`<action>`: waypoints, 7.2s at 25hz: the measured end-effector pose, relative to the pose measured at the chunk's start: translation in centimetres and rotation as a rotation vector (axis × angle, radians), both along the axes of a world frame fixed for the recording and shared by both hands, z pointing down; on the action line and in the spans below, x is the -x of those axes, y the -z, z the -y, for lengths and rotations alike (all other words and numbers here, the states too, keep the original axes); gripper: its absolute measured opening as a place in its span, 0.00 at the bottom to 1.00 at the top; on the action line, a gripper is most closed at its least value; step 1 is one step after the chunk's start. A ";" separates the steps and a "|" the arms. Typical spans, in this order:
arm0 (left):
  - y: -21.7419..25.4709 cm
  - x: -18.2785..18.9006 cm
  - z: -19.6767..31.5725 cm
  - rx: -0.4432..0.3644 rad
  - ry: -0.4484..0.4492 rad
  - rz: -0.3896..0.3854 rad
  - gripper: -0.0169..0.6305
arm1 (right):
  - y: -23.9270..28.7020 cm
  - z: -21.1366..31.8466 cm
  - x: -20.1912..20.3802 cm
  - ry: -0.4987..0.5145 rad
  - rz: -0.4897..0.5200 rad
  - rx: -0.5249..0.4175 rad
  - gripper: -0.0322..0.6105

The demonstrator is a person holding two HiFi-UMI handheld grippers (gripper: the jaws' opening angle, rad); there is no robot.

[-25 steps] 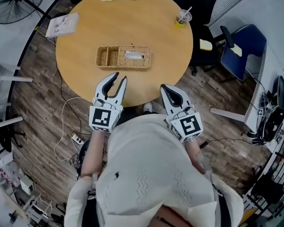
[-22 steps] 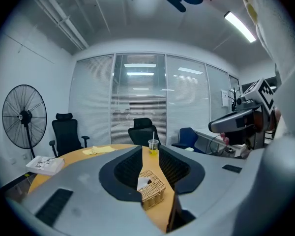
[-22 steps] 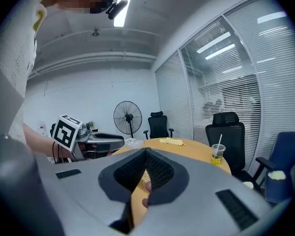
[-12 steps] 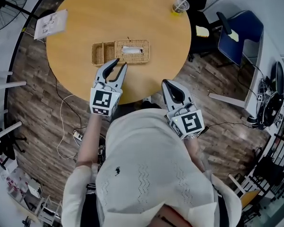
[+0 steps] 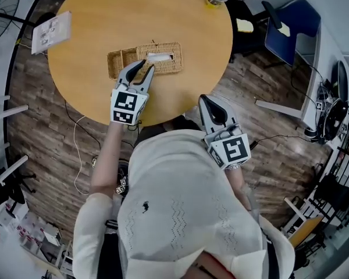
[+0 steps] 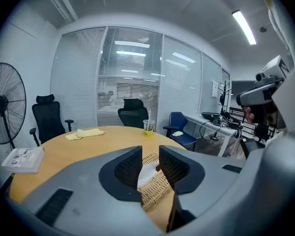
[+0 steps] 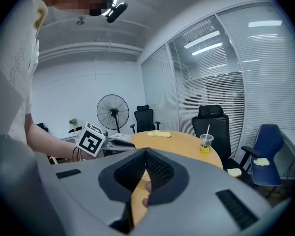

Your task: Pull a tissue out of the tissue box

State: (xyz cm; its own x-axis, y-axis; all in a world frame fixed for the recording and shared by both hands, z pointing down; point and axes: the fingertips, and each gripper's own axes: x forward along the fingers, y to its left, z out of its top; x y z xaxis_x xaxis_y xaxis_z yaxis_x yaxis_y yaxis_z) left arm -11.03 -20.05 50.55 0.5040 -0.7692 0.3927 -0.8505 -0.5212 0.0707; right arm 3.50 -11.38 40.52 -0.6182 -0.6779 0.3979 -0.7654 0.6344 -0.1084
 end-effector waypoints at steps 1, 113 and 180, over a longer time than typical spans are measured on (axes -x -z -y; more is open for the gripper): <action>-0.5 0.0 0.3 0.006 -0.007 0.010 0.19 | -0.1 0.1 -0.1 -0.010 -0.002 0.003 0.05; -7.0 -0.6 3.7 0.148 -0.076 0.119 0.05 | -2.7 -1.3 -1.3 -0.162 -0.013 0.085 0.05; -3.0 0.2 3.9 0.057 -0.017 0.106 0.05 | -2.5 -1.5 -1.5 -0.129 -0.006 0.068 0.05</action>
